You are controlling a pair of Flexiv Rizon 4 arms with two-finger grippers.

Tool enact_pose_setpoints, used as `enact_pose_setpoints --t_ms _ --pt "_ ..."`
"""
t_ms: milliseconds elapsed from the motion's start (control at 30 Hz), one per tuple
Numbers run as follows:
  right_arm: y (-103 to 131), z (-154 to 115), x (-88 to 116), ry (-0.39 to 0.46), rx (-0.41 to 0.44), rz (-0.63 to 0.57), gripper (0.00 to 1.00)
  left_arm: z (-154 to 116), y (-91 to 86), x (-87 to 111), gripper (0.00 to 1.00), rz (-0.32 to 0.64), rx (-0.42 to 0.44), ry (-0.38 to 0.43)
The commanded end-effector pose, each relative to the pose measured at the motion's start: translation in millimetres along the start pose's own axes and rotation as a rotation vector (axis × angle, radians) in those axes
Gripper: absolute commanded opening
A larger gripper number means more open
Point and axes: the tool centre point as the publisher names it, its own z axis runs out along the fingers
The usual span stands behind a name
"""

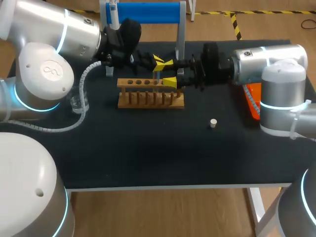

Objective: Invert the test tube, pick up the pipette, mount the tip to pipette, aspirate from beaker and dispense into the tube, eject the tip, return the pipette, and cap with the stopper.

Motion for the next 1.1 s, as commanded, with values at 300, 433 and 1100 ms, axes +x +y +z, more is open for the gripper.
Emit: enact_pose_setpoints --t_ms 300,433,1100 --pt "-1 13 -4 0.015 -0.02 0.008 0.56 -1 -1.2 -0.4 0.0 -0.001 -0.006 0.002" --pt "-1 15 -3 0.021 -0.023 0.008 0.52 -1 -1.2 -0.4 0.0 -0.001 -0.006 0.002" --pt "3 20 4 0.034 -0.023 0.002 0.4 -1 -1.2 -0.4 0.0 -0.001 -0.006 0.002"
